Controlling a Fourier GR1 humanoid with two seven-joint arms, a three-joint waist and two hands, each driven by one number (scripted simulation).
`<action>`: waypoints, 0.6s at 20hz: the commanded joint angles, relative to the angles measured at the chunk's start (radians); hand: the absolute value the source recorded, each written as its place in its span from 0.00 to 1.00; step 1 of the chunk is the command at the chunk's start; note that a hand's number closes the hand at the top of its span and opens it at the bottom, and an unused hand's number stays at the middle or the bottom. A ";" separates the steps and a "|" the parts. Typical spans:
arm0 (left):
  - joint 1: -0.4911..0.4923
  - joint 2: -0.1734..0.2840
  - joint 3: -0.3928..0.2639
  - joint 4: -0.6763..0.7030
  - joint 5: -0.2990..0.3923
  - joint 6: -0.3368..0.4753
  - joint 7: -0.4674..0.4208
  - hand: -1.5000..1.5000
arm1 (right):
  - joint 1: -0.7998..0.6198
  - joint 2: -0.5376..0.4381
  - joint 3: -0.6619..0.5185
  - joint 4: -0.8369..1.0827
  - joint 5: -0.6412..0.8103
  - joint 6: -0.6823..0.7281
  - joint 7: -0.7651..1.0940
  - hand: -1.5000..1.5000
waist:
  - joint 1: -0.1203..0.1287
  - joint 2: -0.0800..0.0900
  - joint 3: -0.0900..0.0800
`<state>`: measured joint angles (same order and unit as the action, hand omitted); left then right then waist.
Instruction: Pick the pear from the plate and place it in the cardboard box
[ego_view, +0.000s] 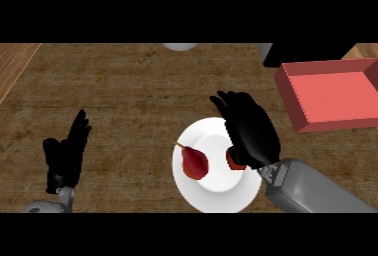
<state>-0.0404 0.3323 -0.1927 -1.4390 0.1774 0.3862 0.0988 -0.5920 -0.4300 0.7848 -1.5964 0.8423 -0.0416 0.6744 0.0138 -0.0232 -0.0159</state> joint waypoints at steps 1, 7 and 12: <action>-0.008 -0.008 0.011 0.029 0.004 -0.003 -0.018 0.50 | -0.114 0.148 0.076 -0.004 0.077 0.243 0.285 0.00 | -0.003 0.003 0.004; -0.017 -0.017 0.028 0.078 0.017 -0.039 -0.084 0.50 | -0.228 0.421 0.106 0.125 0.019 0.511 0.577 0.00 | 0.013 0.018 0.009; -0.063 -0.034 0.020 0.107 0.010 -0.035 -0.057 0.50 | -0.275 0.426 0.128 0.209 -0.103 0.528 0.658 0.00 | 0.026 0.022 0.010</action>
<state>-0.0863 0.3142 -0.1710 -1.3611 0.1895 0.3531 0.0504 -0.8135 -0.0619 0.8886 -1.4478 0.8074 0.3522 1.0931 0.0313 -0.0062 -0.0068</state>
